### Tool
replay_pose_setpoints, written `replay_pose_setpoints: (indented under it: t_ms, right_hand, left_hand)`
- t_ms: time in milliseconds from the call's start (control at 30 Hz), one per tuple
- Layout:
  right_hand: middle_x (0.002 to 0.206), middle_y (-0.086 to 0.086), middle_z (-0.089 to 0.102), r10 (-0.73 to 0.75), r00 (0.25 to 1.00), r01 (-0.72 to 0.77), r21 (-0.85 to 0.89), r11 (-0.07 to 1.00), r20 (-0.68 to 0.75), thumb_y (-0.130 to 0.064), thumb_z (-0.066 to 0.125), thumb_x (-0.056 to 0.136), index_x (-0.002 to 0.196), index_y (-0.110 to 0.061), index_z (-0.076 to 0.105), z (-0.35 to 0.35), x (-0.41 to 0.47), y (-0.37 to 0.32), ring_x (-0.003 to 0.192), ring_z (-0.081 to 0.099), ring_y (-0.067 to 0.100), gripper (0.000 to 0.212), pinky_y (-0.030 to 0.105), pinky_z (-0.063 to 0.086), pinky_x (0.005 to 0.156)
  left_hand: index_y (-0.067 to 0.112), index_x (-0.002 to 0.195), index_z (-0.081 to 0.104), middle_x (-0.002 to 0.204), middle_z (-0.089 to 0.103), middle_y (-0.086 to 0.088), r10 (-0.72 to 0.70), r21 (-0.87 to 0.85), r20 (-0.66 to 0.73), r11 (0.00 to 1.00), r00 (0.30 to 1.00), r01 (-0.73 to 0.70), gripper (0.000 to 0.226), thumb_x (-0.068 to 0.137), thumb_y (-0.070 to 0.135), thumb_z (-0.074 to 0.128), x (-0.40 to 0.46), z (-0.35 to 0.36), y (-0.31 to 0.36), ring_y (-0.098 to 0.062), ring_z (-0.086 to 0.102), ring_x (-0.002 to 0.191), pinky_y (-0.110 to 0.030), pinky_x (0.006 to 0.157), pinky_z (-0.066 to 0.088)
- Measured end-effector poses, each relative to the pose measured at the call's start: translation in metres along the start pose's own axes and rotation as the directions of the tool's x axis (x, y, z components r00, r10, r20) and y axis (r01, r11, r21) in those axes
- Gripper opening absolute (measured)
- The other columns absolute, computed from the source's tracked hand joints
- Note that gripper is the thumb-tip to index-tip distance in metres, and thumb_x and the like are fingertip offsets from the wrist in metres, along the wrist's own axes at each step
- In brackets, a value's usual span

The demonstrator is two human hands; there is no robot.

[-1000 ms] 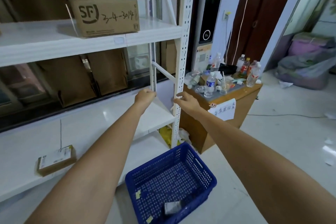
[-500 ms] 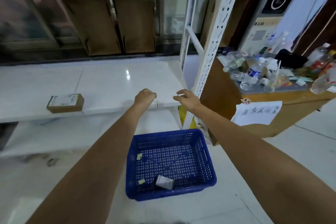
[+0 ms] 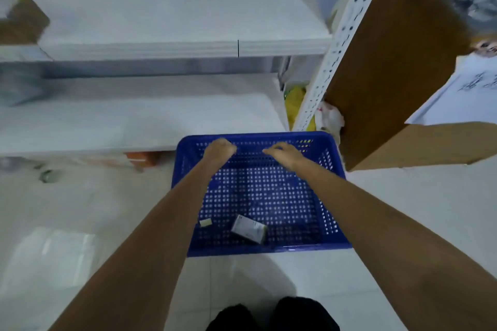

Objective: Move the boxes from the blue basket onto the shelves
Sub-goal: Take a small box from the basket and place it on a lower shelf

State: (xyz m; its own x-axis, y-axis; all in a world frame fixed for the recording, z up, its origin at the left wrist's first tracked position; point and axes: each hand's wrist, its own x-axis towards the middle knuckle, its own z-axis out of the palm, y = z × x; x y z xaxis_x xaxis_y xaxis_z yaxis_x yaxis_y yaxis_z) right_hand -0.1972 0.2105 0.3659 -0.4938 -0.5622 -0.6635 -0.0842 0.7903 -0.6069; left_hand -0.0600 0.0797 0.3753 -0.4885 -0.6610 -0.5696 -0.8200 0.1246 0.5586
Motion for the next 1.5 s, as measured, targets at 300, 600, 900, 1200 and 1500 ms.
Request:
replay_pose_setpoints:
  t_ms: [300, 600, 900, 1200, 1500]
  right_hand:
    - [0.162, 0.016, 0.012, 0.4, 0.893, -0.376, -0.146, 0.915, 0.205, -0.041, 0.049, 0.099, 0.154, -0.01, 0.011, 0.128, 0.19, 0.185, 0.14, 0.032, 0.04, 0.074, 0.052, 0.04, 0.107]
    - [0.157, 0.024, 0.021, 0.549, 0.749, -0.452, -0.318, 0.833, 0.373, -0.043, 0.061, 0.092, 0.154, -0.009, 0.012, 0.182, 0.246, 0.261, 0.135, 0.036, 0.046, 0.086, 0.052, 0.044, 0.086]
    - [0.126, 0.017, 0.051, 0.441, 0.82, -0.496, 0.068, 0.866, 0.365, -0.019, 0.059, 0.093, 0.133, -0.006, 0.041, 0.201, 0.254, 0.264, 0.111, 0.055, 0.033, 0.046, 0.042, 0.051, 0.095]
    - [0.124, 0.012, 0.063, 0.159, 0.984, -0.111, 0.42, 0.901, -0.082, -0.02, 0.074, 0.085, 0.119, -0.005, 0.061, 0.145, 0.229, 0.198, 0.089, 0.061, 0.024, 0.04, 0.031, 0.049, 0.078]
    - [0.126, 0.009, 0.065, -0.103, 0.983, 0.18, 0.697, 0.694, -0.151, -0.002, 0.067, 0.087, 0.143, -0.025, 0.046, 0.017, 0.07, 0.024, 0.096, 0.065, 0.022, 0.064, 0.036, 0.058, 0.071]
  left_hand:
    - [-0.001, 0.148, 0.022, 0.144, 0.041, -0.026, -0.288, 0.089, 0.278, 0.958, 0.916, 0.274, 0.065, 0.099, 0.032, 0.048, 0.161, 0.18, -0.179, -0.041, 0.045, 0.129, -0.051, 0.097, 0.045]
    - [0.002, 0.147, 0.027, 0.136, 0.044, -0.021, -0.457, 0.358, 0.481, 0.882, 0.748, 0.307, 0.075, 0.091, 0.039, 0.06, 0.221, 0.245, -0.253, -0.03, 0.053, 0.088, -0.042, 0.084, 0.043]
    - [0.005, 0.09, 0.054, 0.088, 0.056, -0.01, -0.401, 0.078, 0.496, 0.904, 0.771, 0.42, 0.01, 0.096, 0.011, 0.049, 0.222, 0.261, -0.257, -0.026, 0.056, 0.081, -0.036, 0.073, 0.047]
    - [0.002, 0.127, 0.055, 0.131, 0.056, -0.019, -0.174, -0.524, -0.083, 0.845, 0.981, 0.106, 0.044, 0.085, -0.003, 0.065, 0.211, 0.193, -0.197, -0.036, 0.056, 0.116, -0.042, 0.098, 0.049]
    - [0.015, 0.127, 0.059, 0.122, 0.064, -0.014, 0.002, -0.627, -0.195, 0.769, 0.981, -0.126, 0.046, 0.086, -0.005, 0.06, 0.067, 0.025, -0.029, -0.032, 0.061, 0.109, -0.045, 0.092, 0.052]
